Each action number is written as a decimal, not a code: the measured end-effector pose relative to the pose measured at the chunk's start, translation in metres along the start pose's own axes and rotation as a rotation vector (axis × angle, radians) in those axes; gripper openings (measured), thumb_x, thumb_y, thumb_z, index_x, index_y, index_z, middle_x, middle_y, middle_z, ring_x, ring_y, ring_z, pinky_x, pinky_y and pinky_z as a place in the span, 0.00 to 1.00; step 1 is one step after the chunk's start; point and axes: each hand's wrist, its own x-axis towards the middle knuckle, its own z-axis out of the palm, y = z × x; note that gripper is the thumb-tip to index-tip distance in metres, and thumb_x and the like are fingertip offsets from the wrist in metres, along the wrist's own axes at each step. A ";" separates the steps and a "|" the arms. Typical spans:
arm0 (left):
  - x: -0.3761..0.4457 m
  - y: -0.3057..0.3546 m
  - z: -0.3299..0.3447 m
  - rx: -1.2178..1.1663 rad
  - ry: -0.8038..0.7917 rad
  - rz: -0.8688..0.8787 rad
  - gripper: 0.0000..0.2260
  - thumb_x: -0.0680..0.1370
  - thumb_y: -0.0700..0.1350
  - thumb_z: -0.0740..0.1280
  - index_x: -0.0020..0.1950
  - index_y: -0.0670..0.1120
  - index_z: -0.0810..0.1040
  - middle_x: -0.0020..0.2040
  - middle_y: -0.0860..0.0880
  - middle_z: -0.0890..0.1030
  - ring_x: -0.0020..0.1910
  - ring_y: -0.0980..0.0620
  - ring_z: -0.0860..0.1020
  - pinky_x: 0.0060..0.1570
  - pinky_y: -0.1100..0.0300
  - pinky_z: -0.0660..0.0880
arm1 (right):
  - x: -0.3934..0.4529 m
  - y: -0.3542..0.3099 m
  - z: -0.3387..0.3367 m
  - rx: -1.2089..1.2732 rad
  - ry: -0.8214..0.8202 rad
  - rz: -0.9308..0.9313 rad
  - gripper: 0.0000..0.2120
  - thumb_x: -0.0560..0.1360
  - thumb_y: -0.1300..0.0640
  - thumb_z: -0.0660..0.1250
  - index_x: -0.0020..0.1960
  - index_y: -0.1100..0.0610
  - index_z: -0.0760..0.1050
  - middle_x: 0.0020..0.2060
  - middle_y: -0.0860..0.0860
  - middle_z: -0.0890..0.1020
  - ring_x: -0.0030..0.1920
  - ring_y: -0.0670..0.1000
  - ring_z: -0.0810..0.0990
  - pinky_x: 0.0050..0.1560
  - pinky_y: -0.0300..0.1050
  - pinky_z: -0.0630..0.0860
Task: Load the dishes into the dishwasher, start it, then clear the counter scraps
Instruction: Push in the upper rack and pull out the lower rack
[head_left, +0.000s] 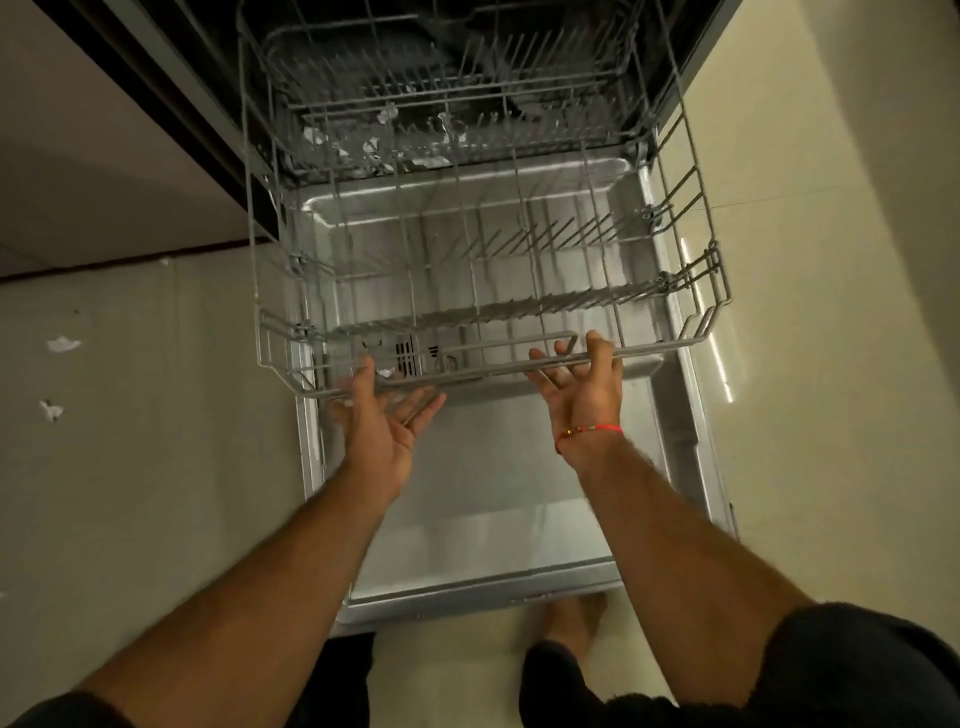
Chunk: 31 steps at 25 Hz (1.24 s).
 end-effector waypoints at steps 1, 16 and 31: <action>-0.009 -0.004 -0.003 0.005 0.003 -0.007 0.13 0.80 0.54 0.68 0.61 0.48 0.74 0.64 0.40 0.76 0.57 0.37 0.82 0.44 0.46 0.84 | -0.005 0.002 -0.007 0.004 0.012 0.004 0.25 0.79 0.52 0.65 0.73 0.53 0.61 0.50 0.57 0.75 0.53 0.65 0.81 0.52 0.60 0.80; -0.083 -0.041 -0.074 0.043 -0.053 -0.162 0.06 0.82 0.49 0.66 0.58 0.51 0.75 0.66 0.40 0.79 0.60 0.35 0.81 0.50 0.39 0.82 | -0.082 0.021 -0.085 -0.017 0.057 0.047 0.17 0.81 0.48 0.64 0.66 0.52 0.66 0.55 0.57 0.78 0.61 0.62 0.80 0.60 0.61 0.77; -0.109 -0.047 -0.110 0.201 -0.013 -0.292 0.15 0.80 0.48 0.70 0.62 0.42 0.73 0.68 0.42 0.73 0.58 0.37 0.83 0.43 0.41 0.84 | -0.117 0.019 -0.121 -0.177 0.137 0.104 0.22 0.79 0.46 0.66 0.68 0.57 0.69 0.62 0.58 0.74 0.55 0.60 0.81 0.60 0.56 0.79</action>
